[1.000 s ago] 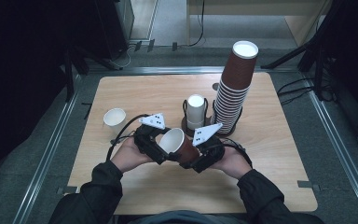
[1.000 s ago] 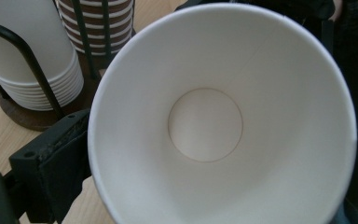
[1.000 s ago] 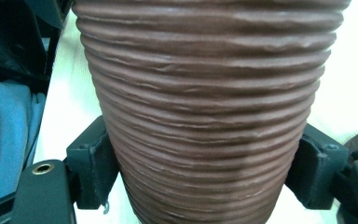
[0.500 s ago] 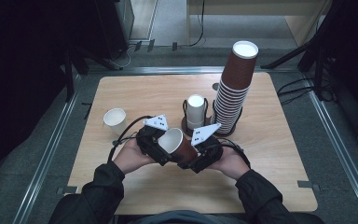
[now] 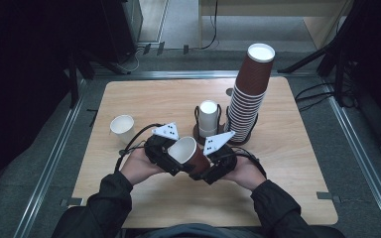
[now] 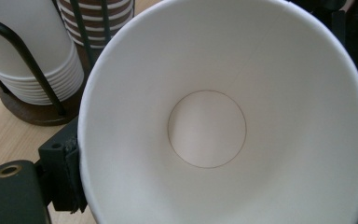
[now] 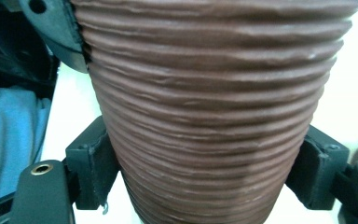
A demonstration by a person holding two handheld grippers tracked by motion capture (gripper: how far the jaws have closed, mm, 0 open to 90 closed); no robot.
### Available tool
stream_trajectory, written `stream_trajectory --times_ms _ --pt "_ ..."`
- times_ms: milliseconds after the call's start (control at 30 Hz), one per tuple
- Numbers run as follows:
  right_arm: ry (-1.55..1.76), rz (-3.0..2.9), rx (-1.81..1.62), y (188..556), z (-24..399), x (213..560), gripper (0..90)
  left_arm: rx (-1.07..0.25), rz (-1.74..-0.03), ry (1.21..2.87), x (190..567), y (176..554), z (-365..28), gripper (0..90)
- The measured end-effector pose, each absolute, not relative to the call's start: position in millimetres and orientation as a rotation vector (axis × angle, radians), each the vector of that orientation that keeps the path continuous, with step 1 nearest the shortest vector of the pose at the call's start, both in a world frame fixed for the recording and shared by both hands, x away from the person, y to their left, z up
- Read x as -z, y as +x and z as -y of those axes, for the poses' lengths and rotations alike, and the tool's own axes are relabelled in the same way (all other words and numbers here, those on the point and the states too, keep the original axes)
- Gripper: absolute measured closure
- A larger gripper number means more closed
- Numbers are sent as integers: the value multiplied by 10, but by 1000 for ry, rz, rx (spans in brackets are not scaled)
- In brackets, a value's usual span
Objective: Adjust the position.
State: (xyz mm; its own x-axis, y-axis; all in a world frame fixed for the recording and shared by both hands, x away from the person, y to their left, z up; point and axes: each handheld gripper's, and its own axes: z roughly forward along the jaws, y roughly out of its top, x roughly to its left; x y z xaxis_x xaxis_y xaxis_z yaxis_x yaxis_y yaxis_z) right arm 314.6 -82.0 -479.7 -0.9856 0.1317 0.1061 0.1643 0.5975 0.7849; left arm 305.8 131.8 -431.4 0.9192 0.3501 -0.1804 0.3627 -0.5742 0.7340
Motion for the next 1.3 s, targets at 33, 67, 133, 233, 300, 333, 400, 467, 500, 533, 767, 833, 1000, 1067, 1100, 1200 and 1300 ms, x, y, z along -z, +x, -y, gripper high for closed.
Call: stream_trajectory --times_ms 33,67,133,233,300,333,400,467,500,533,767,833,1000,1067,1100,1200,1300 --pt "-261 2760 1364 3152 819 4801 193 25 -502 2227 4312 3058 -1319 89" --pt "-279 2755 1359 3152 813 4804 172 28 -500 2229 4309 3059 -1323 91" --pt "-292 2761 1342 3143 808 4801 162 35 -500 2225 4306 3060 -1330 93" --pt "-310 2752 1330 3145 812 4798 151 40 -509 2219 4282 3060 -1345 94" --pt "-311 2755 1331 3153 822 4798 145 30 -520 2221 4267 3058 -1353 93" --pt "-317 2745 1320 3152 831 4797 143 22 -523 2224 4263 3058 -1357 93" --pt "-322 2740 1321 3161 848 4794 143 23 -531 2230 4256 3070 -1381 93" --pt "-338 2736 1312 3156 865 4786 143 17 -538 2230 4249 3078 -1417 93" --pt "-327 2741 1318 3159 881 4781 143 12 -542 2227 4245 3077 -1429 93" --pt "-328 2742 1315 3156 891 4776 143 8 -542 2228 4239 3083 -1448 93" --pt "-355 2763 1321 3151 998 4735 143 -27 -555 2249 4220 3097 -1542 93" --pt "-378 2774 1319 3150 1033 4733 144 -35 -562 2255 4224 3102 -1567 93" --pt "-474 2760 1291 3151 1093 4734 146 -42 -560 2279 4234 3111 -1614 93" --pt "-496 2759 1269 3140 1111 4732 146 -40 -562 2283 4239 3115 -1633 93" --pt "-510 2767 1260 3126 1125 4726 146 -40 -563 2286 4241 3119 -1642 93" --pt "-513 2777 1261 3113 1156 4713 146 -40 -564 2304 4247 3128 -1671 93" --pt "-561 2784 1249 3121 1200 4700 153 -28 -578 2320 4256 3137 -1704 93"
